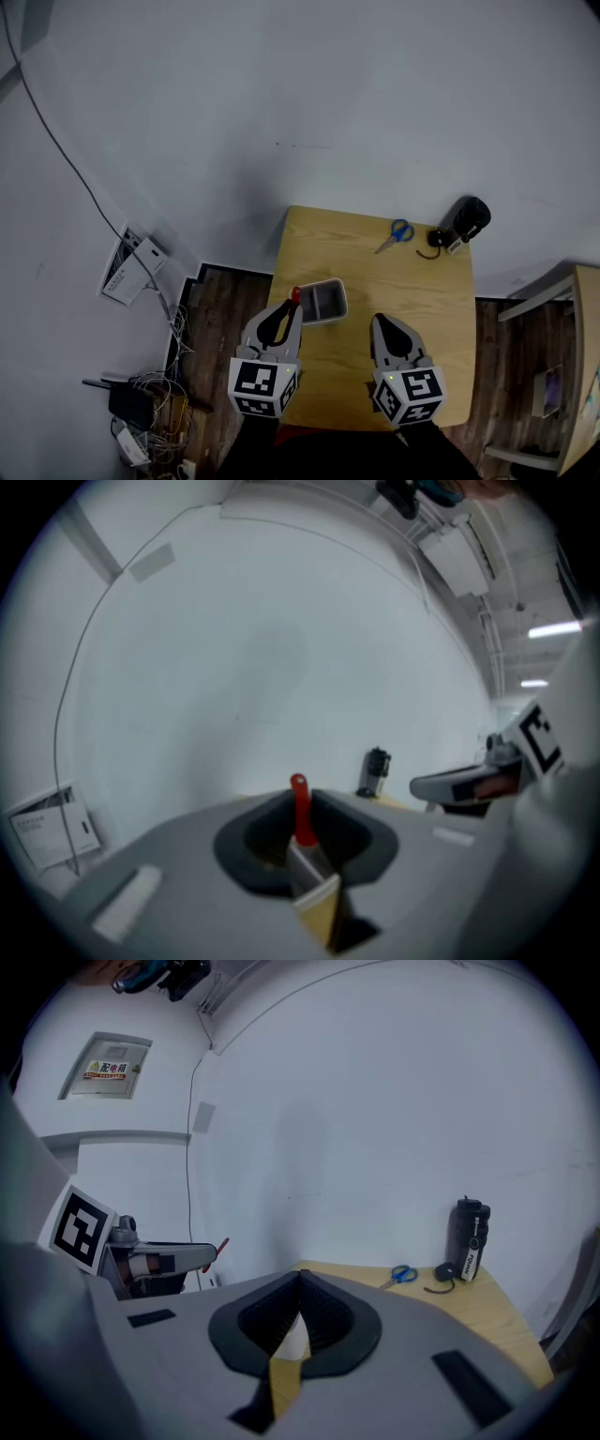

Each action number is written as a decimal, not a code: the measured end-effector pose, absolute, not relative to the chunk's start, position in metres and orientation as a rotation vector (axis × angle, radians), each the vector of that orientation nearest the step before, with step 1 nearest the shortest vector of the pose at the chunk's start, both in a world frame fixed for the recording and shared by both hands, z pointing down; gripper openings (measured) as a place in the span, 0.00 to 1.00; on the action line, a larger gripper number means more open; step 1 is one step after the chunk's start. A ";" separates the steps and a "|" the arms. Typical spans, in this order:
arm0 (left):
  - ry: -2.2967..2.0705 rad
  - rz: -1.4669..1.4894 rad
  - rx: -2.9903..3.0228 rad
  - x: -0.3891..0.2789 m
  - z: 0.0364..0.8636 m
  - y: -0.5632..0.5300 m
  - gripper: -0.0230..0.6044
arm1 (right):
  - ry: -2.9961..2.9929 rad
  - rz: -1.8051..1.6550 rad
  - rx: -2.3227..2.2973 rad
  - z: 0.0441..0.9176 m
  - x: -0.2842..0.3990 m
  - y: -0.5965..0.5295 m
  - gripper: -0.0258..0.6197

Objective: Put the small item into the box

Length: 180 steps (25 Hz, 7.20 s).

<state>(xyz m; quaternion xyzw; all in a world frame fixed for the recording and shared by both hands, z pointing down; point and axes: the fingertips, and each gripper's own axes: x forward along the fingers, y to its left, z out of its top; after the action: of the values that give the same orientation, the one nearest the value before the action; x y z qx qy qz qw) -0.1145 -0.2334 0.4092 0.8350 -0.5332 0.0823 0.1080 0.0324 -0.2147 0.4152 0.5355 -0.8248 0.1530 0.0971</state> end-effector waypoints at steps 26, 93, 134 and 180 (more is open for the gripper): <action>-1.302 0.449 2.462 -0.082 0.482 -0.269 0.11 | -2.275 0.575 1.714 0.454 0.046 -0.233 0.05; -1.278 0.566 2.387 -0.087 0.527 -0.266 0.12 | -2.246 0.654 1.604 0.488 0.029 -0.239 0.05; -1.580 0.294 2.444 -0.114 0.426 -0.199 0.04 | -2.464 0.492 1.637 0.415 0.047 -0.194 0.05; -1.812 0.170 2.478 -0.062 0.364 -0.026 0.04 | -2.744 0.228 1.416 0.350 0.084 -0.046 0.05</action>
<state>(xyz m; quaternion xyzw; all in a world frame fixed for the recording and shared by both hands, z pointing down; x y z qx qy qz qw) -0.0623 -0.0264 0.3635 0.8055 -0.5891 0.0552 0.0335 0.0844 -0.0464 0.3498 0.4573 -0.8860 0.0735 0.0226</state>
